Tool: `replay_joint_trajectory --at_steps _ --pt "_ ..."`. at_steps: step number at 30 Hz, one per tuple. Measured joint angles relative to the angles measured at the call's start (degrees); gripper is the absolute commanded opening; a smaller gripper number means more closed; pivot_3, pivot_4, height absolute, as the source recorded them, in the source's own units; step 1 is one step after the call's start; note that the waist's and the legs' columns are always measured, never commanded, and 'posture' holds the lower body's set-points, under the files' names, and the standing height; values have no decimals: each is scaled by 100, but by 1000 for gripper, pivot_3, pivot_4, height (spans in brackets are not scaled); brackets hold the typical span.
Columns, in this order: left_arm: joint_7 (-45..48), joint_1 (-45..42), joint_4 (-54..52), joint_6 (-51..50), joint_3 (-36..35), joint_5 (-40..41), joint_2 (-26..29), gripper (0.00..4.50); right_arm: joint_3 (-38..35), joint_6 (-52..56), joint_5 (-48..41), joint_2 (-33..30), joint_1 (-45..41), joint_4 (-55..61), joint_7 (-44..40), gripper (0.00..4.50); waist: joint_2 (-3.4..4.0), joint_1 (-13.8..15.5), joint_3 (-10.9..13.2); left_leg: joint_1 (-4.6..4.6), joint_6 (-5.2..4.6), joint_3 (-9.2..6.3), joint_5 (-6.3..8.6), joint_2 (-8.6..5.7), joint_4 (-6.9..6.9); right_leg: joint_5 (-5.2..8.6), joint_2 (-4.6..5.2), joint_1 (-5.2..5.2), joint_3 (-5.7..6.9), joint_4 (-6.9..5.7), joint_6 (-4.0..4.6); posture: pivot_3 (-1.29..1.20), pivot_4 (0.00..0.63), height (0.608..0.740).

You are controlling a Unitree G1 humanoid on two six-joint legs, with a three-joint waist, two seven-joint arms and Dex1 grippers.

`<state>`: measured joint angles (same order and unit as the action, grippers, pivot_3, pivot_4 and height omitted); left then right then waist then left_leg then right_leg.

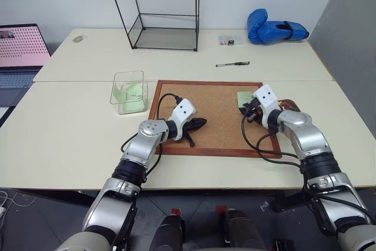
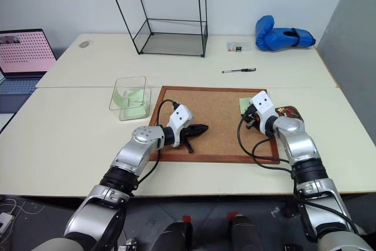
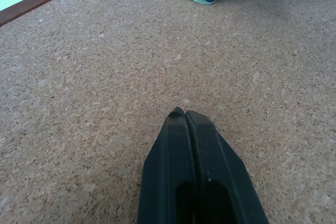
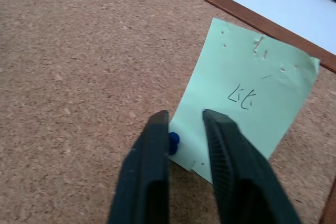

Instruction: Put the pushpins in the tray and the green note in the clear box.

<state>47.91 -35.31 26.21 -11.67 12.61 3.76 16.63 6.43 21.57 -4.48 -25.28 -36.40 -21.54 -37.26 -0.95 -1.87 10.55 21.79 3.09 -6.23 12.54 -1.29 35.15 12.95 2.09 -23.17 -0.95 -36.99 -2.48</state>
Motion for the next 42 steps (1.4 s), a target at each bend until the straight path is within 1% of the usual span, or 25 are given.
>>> replay_joint_trajectory --at_steps 2,12,17,21,33,37,39,40,42 --pt "-4 2 -3 0 1 0 0 0 25 1 -2 0 8 23 -31 27 0 0 0 0 0 0 0 0 0 0 0 0 0 0 0 0 150 740" --pt "-13 21 -56 -2 30 0 -4 0 24 34 -16 -55 136 234 -25 27 0 2 0 3 0 -1 0 0 -2 1 0 -1 1 3 1 0 150 740" --pt "-7 25 -77 -2 47 0 -4 0 -139 338 -227 -51 226 457 -22 27 0 5 0 6 0 -2 0 0 -2 1 0 -3 1 4 1 0 150 740" --pt "-18 27 -66 -2 46 0 1 0 -314 526 -387 -84 234 875 -71 27 0 3 0 3 0 -2 0 0 -2 1 0 -2 1 3 1 0 150 740" --pt "-94 27 -52 -1 41 8 -16 0 -322 897 -577 -312 293 1500 -312 27 0 3 0 3 0 -2 0 0 -1 1 0 -2 2 2 0 0 150 740" --pt "-84 37 -71 -61 -135 154 -97 0 -272 895 -566 -392 377 1668 -410 27 -1 5 1 5 0 -2 0 0 0 0 0 -2 2 3 0 0 150 740" --pt "-50 52 -115 -213 -251 311 -136 389 -177 812 -495 -481 386 1746 -474 0 -2 2 2 9 0 -2 0 1 0 0 0 -6 3 3 0 0 150 740" --pt "-16 52 -140 -318 -310 389 -151 434 -105 739 -428 -546 390 1788 -516 0 -3 2 3 12 0 -2 0 1 -1 0 0 -9 3 3 0 0 150 740" --pt "38 50 -235 -516 -432 570 -170 868 10 573 -300 -623 405 1863 -580 0 -6 1 6 18 0 -4 0 2 -1 1 -1 -14 5 4 0 0 150 740"
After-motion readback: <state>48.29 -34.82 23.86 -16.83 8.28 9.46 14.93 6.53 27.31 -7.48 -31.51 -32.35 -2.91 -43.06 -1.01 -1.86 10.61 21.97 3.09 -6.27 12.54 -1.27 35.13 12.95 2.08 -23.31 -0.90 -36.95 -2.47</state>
